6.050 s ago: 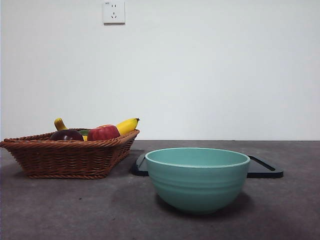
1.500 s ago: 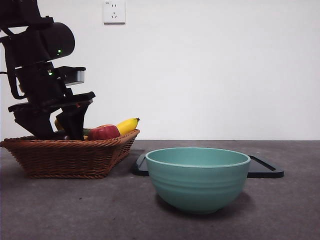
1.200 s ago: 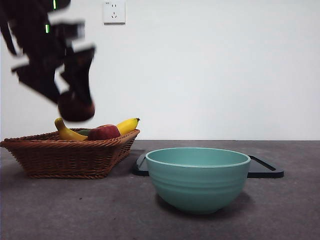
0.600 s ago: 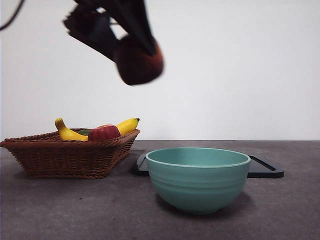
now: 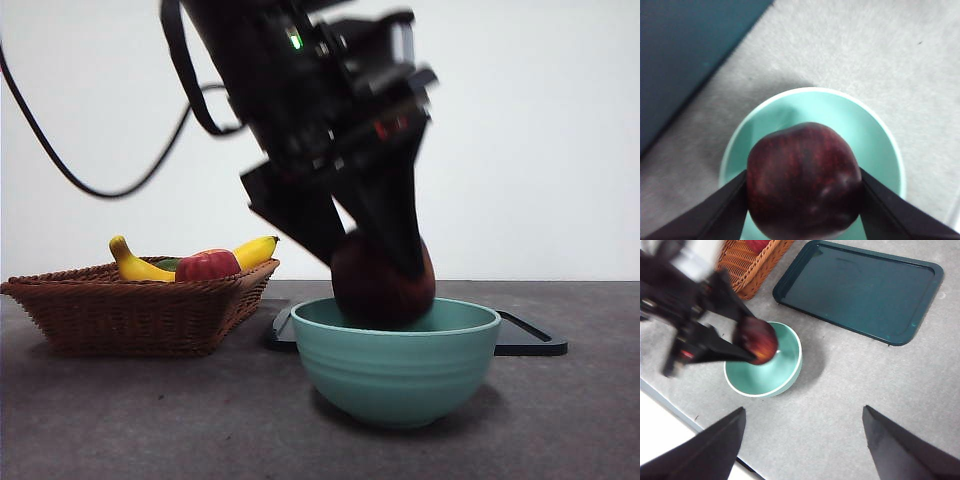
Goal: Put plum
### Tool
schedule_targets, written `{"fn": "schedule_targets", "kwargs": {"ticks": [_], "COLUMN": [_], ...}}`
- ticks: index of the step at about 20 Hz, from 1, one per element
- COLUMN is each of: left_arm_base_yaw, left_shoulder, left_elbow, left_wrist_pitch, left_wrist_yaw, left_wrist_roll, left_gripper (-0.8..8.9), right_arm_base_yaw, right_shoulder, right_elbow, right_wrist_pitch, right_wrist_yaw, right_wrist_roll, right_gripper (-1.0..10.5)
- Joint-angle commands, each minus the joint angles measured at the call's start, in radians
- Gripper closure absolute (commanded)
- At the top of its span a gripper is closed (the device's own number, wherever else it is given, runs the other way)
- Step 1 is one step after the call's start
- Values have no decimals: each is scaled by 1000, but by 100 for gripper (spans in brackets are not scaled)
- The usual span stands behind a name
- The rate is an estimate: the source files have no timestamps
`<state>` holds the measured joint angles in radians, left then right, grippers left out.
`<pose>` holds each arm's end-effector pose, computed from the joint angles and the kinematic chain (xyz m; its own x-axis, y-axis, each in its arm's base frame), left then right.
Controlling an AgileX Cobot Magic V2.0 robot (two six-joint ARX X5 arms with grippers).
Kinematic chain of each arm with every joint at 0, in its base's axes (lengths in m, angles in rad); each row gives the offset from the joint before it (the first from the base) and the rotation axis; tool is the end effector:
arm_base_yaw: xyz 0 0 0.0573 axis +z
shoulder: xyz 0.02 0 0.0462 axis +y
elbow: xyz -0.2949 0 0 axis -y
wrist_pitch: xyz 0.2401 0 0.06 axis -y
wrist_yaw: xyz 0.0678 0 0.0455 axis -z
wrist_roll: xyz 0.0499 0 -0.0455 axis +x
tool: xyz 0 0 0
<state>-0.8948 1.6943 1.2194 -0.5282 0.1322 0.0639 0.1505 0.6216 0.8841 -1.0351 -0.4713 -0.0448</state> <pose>0.2203 -0.2852 0.2409 0.2307 -0.4983 -0.8358 0.8496 0.5218 -0.0766 0.0727 0.0339 0.3171 0.5627 0.5446 -0.6219 -0.4855 0.8266 0.2845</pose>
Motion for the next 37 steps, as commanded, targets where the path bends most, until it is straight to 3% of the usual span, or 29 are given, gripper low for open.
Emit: {"fn": "schedule_targets", "kwargs": {"ticks": [1, 7, 11, 19, 25, 29, 35, 37], "left_arm_base_yaw": [-12, -16, -19, -32, -17, 51, 241, 292], "left_shoulder": [61, 112, 112, 95, -65, -227, -451, -518], "left_elbow": [20, 20, 20, 33, 69, 68, 47, -5], "left_wrist_pitch": [23, 30, 24, 17, 21, -19, -101, -116], "left_wrist_yaw": [-1, -2, -2, -2, -4, -5, 2, 43], "left_wrist_roll": [15, 30, 29, 26, 20, -20, -80, -84], "left_gripper": [597, 587, 441, 441, 441, 441, 440, 440], "right_arm_base_yaw": [5, 5, 5, 5, 5, 5, 5, 5], "right_shoulder": [5, 5, 5, 5, 5, 5, 5, 5], "right_elbow": [20, 20, 20, 20, 20, 20, 20, 20], "right_wrist_pitch": [10, 10, 10, 10, 10, 10, 10, 10], "right_wrist_yaw": [0, 0, 0, 0, 0, 0, 0, 0], "right_wrist_roll": [8, 8, 7, 7, 7, 7, 7, 7], "right_gripper": [572, 572, 572, 572, 572, 572, 573, 573]}}
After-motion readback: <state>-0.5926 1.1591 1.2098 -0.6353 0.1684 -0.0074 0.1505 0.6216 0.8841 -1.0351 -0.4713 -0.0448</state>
